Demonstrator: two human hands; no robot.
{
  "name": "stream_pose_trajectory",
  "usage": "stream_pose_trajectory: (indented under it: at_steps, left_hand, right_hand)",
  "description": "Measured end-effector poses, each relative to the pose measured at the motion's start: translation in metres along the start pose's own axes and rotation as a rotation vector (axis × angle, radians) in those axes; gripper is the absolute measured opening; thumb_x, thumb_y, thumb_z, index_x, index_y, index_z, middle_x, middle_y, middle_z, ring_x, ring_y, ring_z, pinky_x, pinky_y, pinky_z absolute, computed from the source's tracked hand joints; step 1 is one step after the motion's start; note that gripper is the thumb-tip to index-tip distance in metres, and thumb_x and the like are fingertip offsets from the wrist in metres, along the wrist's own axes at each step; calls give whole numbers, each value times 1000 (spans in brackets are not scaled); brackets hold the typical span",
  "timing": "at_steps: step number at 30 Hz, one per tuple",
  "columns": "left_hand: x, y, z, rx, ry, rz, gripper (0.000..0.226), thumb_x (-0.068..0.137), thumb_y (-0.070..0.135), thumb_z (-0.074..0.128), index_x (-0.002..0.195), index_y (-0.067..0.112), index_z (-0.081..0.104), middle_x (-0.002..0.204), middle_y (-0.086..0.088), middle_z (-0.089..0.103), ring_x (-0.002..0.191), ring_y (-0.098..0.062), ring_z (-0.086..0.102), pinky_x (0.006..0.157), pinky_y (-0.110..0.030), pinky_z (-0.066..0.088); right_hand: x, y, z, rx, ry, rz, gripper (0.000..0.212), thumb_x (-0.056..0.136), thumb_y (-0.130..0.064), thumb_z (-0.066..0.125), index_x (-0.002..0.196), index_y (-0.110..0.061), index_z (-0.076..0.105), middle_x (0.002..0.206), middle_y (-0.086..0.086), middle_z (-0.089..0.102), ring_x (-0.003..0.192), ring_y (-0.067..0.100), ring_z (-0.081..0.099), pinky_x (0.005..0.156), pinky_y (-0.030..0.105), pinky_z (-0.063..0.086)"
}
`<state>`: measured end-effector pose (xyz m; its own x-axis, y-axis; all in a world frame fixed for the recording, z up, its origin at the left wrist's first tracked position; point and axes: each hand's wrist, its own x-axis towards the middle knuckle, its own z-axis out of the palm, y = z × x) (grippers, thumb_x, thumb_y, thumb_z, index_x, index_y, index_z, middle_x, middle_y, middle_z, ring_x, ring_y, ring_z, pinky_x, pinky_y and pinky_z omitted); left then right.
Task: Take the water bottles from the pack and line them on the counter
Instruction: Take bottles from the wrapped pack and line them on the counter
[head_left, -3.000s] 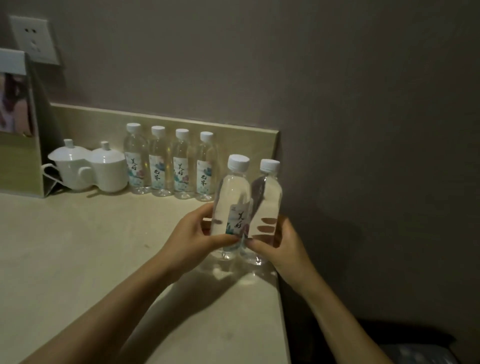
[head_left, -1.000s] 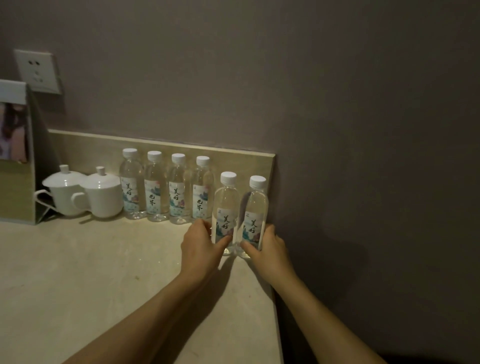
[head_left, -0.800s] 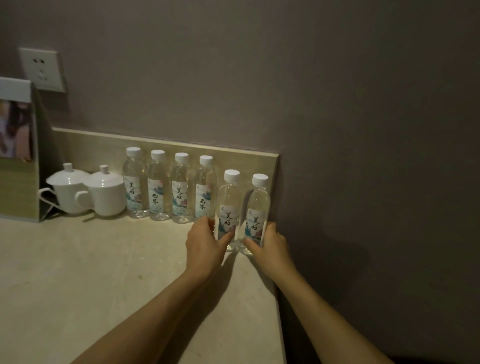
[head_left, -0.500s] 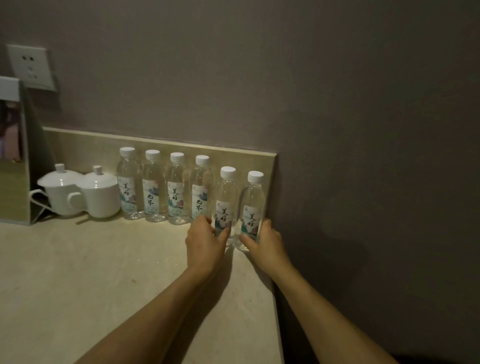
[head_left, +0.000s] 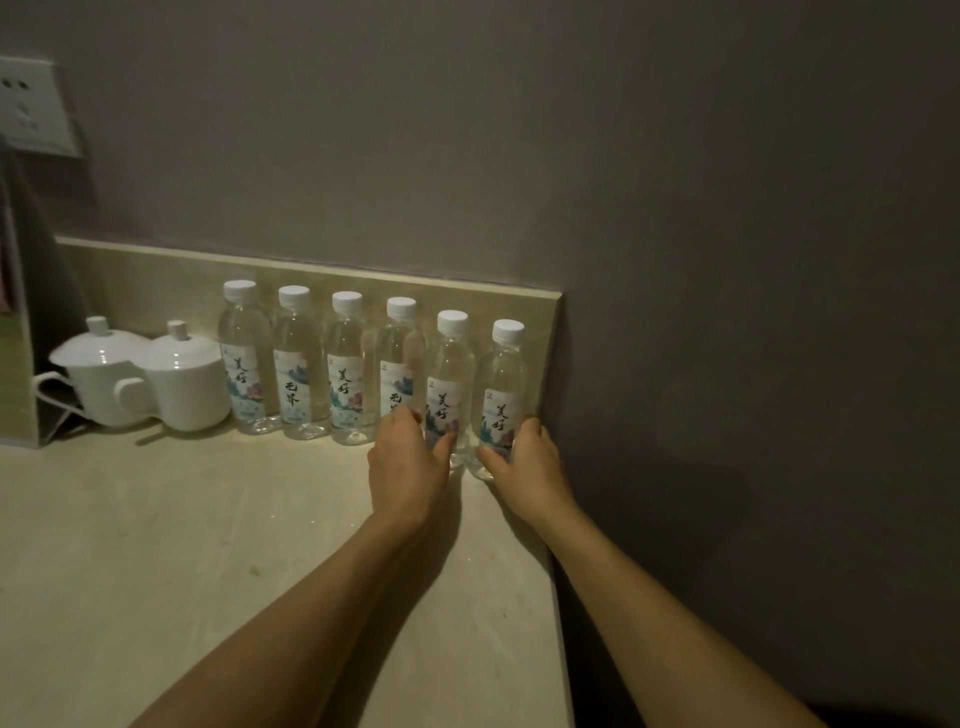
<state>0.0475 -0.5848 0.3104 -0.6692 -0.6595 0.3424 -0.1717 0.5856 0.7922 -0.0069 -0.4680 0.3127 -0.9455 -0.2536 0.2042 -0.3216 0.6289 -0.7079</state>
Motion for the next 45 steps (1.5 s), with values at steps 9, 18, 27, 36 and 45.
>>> stream_pose_trajectory:
  at_steps: [9, 18, 27, 36, 45]
  left_hand:
    - [17, 0, 3, 39, -44, 51, 34, 89, 30, 68, 113, 8, 58, 113, -11, 65, 104, -27, 63, 89, -45, 54]
    - [19, 0, 8, 69, -46, 128, 30, 91, 27, 66, 113, 10, 53, 112, -11, 62, 102, -27, 61, 86, -40, 55]
    - [24, -1, 10, 99, -51, 144, 30, 94, 27, 63, 114, 7, 53, 114, -13, 62, 104, -27, 60, 84, -37, 52]
    - [27, -2, 8, 140, -72, 165, 30, 94, 26, 62, 114, 6, 55, 113, -14, 65, 103, -28, 63, 86, -37, 53]
    - [28, 0, 8, 149, -78, 174, 31, 95, 27, 61, 116, 4, 56, 111, -15, 67, 103, -30, 64, 88, -42, 53]
  right_hand:
    - [16, -4, 2, -33, -4, 5, 52, 90, -35, 66, 127, -5, 45, 133, 15, 54, 120, 34, 55, 96, 46, 50]
    - [25, -3, 5, -26, 8, 20, 51, 91, -34, 65, 127, -4, 45, 134, 16, 53, 121, 35, 54, 97, 48, 49]
    - [29, -4, 8, -70, 20, 27, 51, 92, -36, 63, 126, -4, 44, 135, 17, 51, 121, 36, 54, 96, 46, 48]
    - [28, -4, 9, -50, 14, 28, 53, 92, -35, 62, 130, -4, 42, 138, 16, 48, 122, 35, 53, 98, 49, 49]
    - [27, -5, 11, -84, 30, 15, 47, 94, -34, 60, 125, -2, 44, 134, 17, 48, 119, 36, 54, 94, 45, 49]
